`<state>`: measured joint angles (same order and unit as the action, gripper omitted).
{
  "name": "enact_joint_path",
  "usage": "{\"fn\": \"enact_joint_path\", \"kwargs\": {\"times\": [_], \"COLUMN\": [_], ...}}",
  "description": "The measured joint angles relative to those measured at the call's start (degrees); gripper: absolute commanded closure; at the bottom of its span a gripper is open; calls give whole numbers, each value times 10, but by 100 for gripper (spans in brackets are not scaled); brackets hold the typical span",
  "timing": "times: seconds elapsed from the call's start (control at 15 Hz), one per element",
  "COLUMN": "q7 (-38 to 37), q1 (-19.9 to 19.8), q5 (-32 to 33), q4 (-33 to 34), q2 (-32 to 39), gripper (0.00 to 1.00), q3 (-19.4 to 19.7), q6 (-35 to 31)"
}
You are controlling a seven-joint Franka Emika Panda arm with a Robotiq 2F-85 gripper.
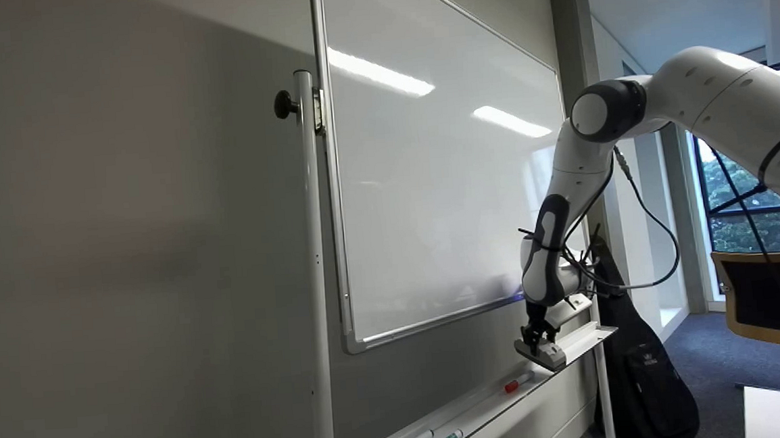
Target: Move the eraser to the right
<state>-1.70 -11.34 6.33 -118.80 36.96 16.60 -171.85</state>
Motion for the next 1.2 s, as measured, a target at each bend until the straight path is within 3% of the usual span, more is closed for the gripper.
{"fn": "enact_joint_path", "kwargs": {"times": [0.07,0.13,0.2,0.27,0.4,0.87,1.2], "q7": [0,0,0,0,0,0,2], "q1": [1,1,1,1,1,1,3], "q5": [0,0,0,0,0,-1,-7], "q4": [0,0,0,0,0,2,-4], "q2": [0,0,0,0,0,0,-41], "gripper": [63,32,12,4,0,0,0], "q3": [0,-1,-1,-1,-3,-4,-23], "q6": [0,0,0,0,0,0,124]}}
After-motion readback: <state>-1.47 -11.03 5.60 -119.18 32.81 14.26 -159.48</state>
